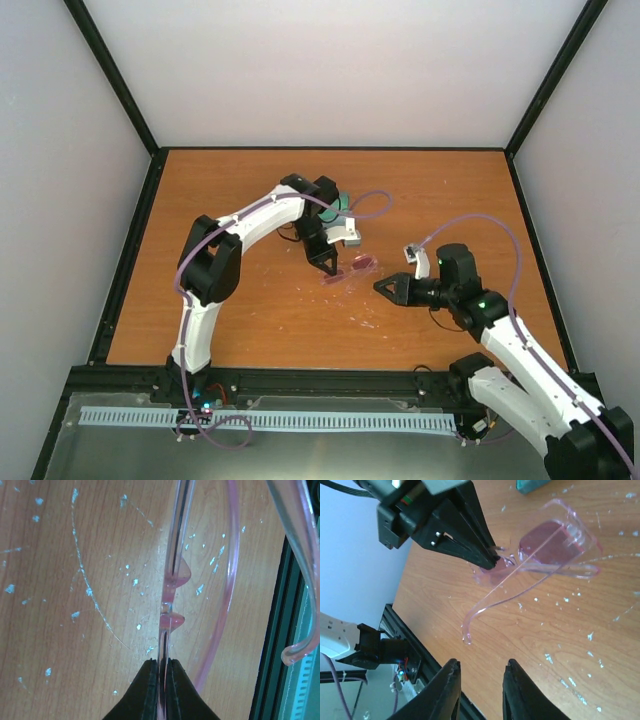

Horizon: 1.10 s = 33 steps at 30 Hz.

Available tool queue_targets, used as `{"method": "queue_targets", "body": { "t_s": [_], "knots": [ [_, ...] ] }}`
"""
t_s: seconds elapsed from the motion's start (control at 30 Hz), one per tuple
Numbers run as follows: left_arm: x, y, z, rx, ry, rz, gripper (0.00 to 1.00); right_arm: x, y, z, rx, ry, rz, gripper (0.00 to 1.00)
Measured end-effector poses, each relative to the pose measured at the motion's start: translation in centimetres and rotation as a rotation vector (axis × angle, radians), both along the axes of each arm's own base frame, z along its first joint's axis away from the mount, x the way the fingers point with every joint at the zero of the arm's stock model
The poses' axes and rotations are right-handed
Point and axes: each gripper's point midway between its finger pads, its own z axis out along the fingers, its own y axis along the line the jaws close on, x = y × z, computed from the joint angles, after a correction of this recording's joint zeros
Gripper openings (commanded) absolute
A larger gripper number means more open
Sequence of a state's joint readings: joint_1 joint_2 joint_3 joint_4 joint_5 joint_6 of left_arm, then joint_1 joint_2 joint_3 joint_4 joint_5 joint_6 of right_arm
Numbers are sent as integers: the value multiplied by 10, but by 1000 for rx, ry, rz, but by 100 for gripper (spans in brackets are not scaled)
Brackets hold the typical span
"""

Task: Organize the sunglasses
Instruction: Fold the sunglasses.

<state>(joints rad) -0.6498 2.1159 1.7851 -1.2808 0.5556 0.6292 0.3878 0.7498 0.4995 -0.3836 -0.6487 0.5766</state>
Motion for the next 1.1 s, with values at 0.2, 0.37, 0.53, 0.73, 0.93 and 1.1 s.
{"method": "queue_targets", "body": {
  "t_s": [0.2, 0.37, 0.53, 0.73, 0.93, 1.1],
  "knots": [
    [3, -4, 6, -22, -11, -7, 1, 4, 11, 4, 5, 25, 74, 4],
    [2, -5, 7, -28, -7, -7, 1, 6, 20, -1, 27, 62, 123, 4],
    [2, -7, 10, -40, -5, -7, 1, 12, 25, -6, 23, 85, 143, 4],
    [7, -14, 21, -74, -19, -6, 1, 24, 31, -9, 29, 82, 150, 4],
    [6, -16, 25, -88, -12, -4, 1, 34, 35, -17, 24, 95, 151, 4],
    [5, -18, 26, -99, 2, 2, 1, 41, 38, -20, 27, 88, 151, 5]
  ]
}}
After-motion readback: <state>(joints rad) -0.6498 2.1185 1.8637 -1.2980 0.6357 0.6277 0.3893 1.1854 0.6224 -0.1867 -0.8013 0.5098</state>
